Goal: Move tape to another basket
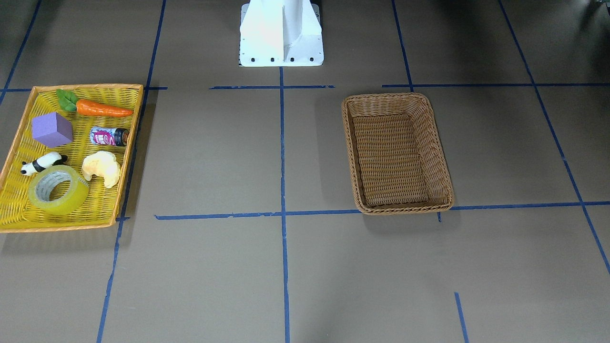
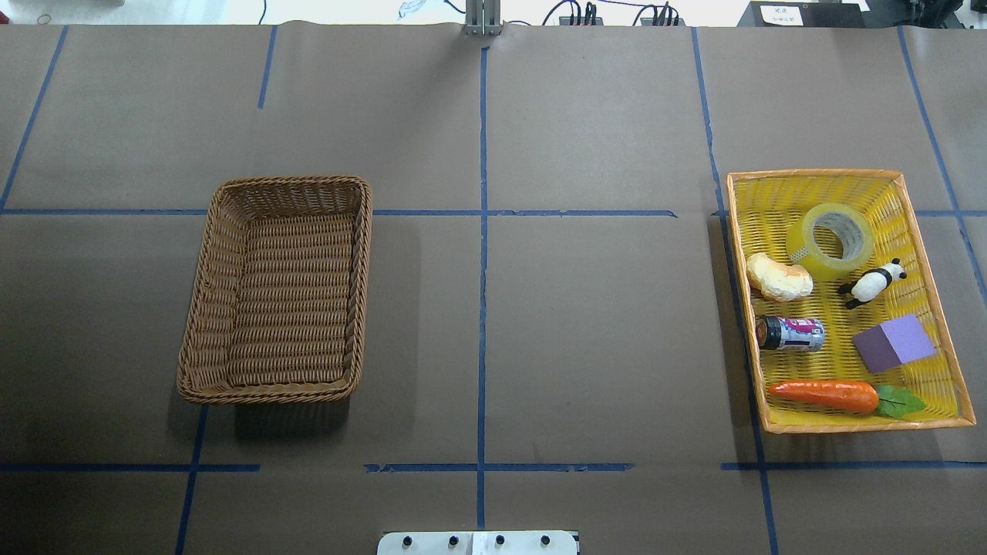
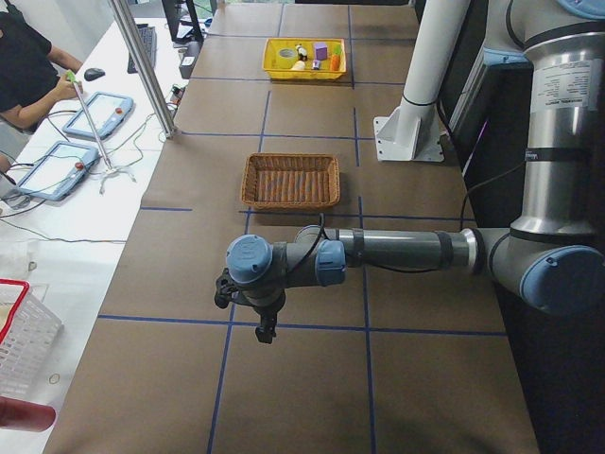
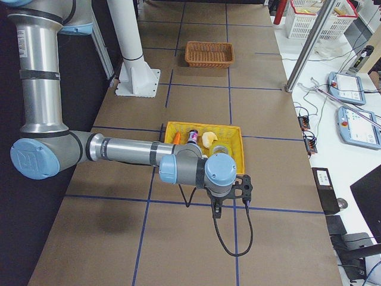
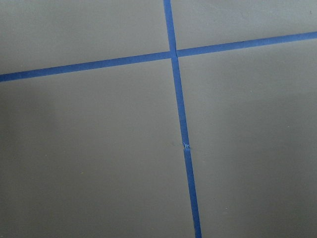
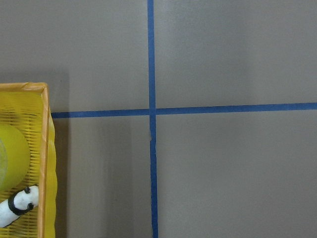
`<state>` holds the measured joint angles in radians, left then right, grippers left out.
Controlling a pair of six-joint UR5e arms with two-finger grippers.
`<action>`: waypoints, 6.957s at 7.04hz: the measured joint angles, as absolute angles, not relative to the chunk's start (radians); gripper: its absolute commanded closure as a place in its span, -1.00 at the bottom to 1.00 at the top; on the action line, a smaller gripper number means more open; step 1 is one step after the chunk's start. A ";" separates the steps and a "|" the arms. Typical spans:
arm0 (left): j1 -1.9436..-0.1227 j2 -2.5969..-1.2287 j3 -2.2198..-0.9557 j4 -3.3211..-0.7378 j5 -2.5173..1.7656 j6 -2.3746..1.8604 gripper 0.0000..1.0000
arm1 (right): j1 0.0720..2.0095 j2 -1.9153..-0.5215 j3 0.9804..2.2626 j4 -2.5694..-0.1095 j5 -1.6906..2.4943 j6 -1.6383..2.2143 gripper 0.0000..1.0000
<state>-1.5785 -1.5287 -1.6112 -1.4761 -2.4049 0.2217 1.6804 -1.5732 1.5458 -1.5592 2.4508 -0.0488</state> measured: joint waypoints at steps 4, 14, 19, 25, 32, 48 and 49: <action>-1.578 -1.529 -1.611 -1.479 -2.405 0.220 -1.00 | 1.681 -1.569 1.546 -1.557 2.448 -0.049 -1.00; -1.577 -1.530 -1.608 -1.479 -2.405 0.219 -1.00 | 1.680 -1.564 1.551 -1.558 2.450 -0.048 -1.00; -1.576 -1.541 -1.612 -1.476 -2.405 0.218 -1.00 | 1.680 -1.556 1.554 -1.557 2.447 -0.048 -1.00; -1.577 -1.545 -1.619 -1.476 -2.405 0.216 -1.00 | 1.592 -1.431 1.577 -1.557 2.388 -0.036 -1.00; -1.577 -1.551 -1.615 -1.477 -2.405 0.216 -1.00 | 1.327 -1.431 1.624 -1.323 2.385 0.307 -1.00; -1.576 -1.555 -1.609 -1.477 -2.405 0.216 -1.00 | 1.096 -1.349 1.398 -1.315 2.281 0.316 0.72; -1.576 -1.556 -1.609 -1.477 -2.405 0.216 -1.00 | 1.096 -1.349 1.398 -1.315 2.281 0.313 1.00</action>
